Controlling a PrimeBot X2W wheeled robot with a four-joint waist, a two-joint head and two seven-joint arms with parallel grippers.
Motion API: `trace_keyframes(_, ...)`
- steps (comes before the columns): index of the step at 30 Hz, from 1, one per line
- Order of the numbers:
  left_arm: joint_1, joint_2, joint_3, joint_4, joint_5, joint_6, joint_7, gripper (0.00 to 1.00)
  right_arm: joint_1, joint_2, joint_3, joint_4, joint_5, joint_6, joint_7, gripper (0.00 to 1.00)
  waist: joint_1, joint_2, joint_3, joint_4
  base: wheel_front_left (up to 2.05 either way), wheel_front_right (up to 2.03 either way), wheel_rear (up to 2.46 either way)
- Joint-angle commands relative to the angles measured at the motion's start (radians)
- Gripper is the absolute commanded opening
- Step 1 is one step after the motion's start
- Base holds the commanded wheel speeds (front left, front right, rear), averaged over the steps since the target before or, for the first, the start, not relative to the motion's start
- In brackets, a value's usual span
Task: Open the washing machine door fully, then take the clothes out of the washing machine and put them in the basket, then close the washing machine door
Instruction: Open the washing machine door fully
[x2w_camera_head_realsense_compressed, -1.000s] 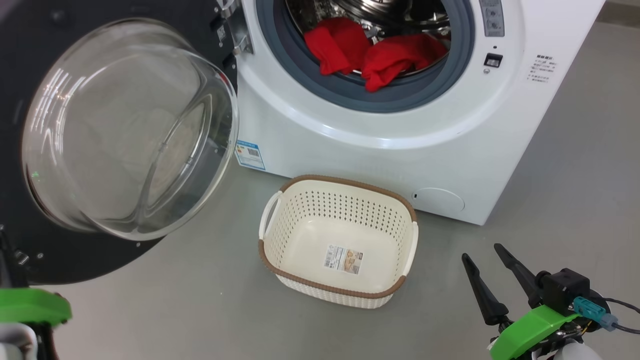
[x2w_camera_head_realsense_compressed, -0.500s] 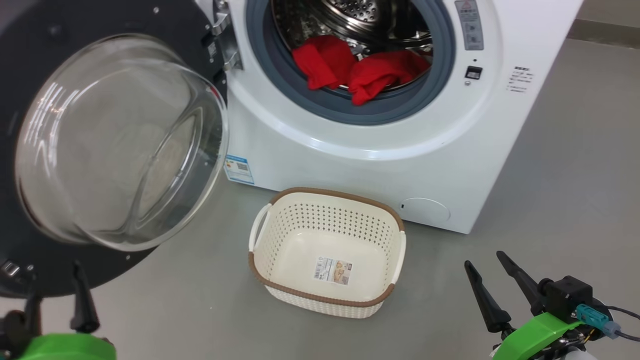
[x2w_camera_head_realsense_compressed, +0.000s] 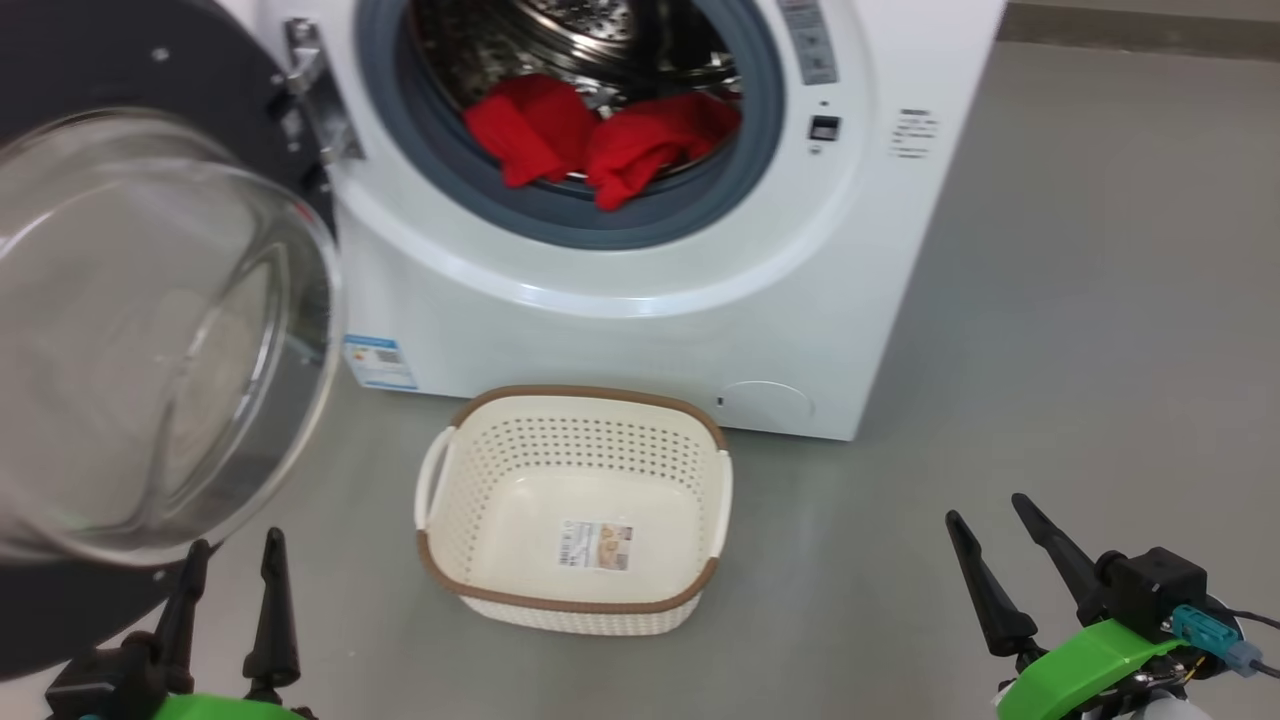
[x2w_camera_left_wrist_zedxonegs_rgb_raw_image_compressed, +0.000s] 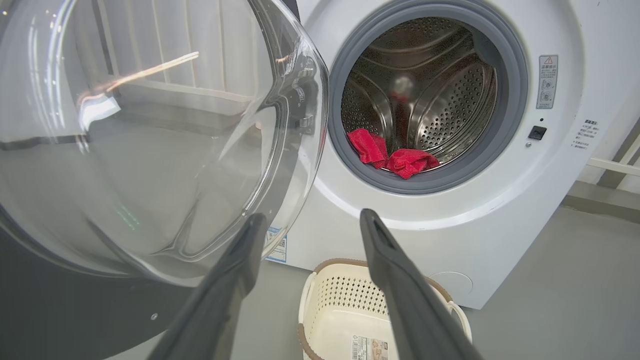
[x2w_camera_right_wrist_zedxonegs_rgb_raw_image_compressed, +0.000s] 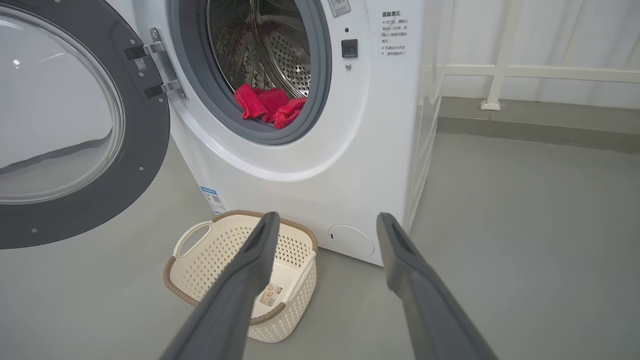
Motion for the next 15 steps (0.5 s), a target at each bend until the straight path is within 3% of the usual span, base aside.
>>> trace_keyframes(1, -0.009, 0.032, 0.028, -0.032, -0.013, -0.003, -0.005, 1.0, 0.001, -0.008, 0.012, -0.028, -0.006, 0.003, -0.012, 1.0, 0.0, 0.0, 0.012, -0.046, 0.0, 0.0, 0.0)
trace_keyframes(15, 0.041, 0.016, -0.034, -0.082, -0.019, -0.003, -0.005, 1.0, 0.009, 0.0, -0.049, -0.052, -0.013, 0.003, -0.012, 1.0, 0.0, 0.0, 0.03, -0.179, 0.0, 0.0, 0.0)
